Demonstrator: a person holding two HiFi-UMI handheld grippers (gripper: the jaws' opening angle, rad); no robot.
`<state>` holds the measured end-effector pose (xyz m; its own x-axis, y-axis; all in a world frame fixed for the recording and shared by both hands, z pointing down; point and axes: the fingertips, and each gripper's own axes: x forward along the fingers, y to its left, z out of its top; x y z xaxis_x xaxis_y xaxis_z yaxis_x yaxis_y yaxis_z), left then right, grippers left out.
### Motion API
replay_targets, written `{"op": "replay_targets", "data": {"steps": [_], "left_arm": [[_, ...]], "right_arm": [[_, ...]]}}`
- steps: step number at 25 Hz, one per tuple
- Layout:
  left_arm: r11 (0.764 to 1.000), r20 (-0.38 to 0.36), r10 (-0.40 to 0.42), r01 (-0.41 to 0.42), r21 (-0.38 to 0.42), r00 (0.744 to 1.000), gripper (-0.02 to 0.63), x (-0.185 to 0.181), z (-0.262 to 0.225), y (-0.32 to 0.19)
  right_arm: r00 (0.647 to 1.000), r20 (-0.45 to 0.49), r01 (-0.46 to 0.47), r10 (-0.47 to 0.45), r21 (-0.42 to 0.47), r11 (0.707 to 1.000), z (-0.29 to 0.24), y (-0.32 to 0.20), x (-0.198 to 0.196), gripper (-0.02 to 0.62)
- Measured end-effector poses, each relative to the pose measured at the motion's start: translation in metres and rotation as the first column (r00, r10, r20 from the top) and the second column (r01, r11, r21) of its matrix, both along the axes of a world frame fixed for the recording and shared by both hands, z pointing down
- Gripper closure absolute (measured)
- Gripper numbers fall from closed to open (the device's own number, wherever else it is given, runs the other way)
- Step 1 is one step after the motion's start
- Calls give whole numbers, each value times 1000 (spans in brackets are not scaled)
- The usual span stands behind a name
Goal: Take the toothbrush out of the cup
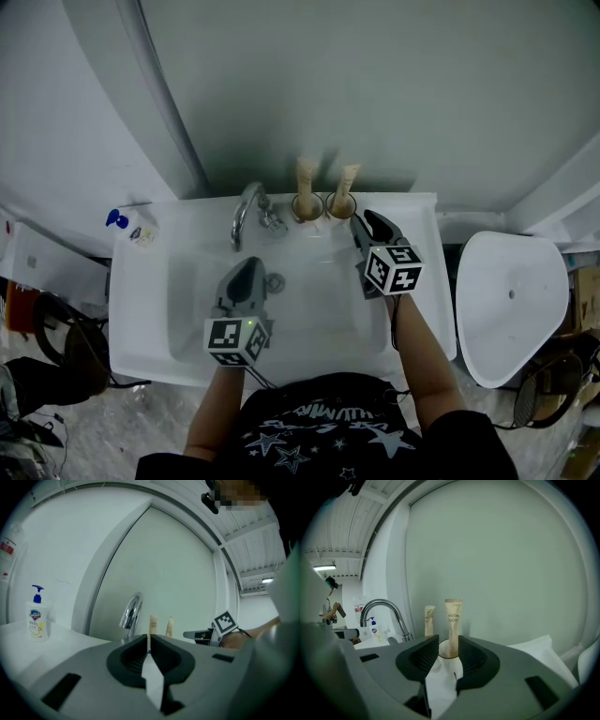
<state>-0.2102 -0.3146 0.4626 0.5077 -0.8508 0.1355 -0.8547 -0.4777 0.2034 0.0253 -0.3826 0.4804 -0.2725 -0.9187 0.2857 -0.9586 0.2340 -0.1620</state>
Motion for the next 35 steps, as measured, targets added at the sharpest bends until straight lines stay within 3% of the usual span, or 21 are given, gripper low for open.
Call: {"op": "replay_targets", "data": {"steps": [24,35], "left_arm": [[1000,38,-18,18,0,999,578,-7,12,-16],[1000,28,-13,13,-6,1000,578,-7,13,-14]], "right_arm": [[998,-57,-44,41,-43,998,20,-64,-9,471],[994,-100,-57,50,-69,996,26,-68,-8,549]]}}
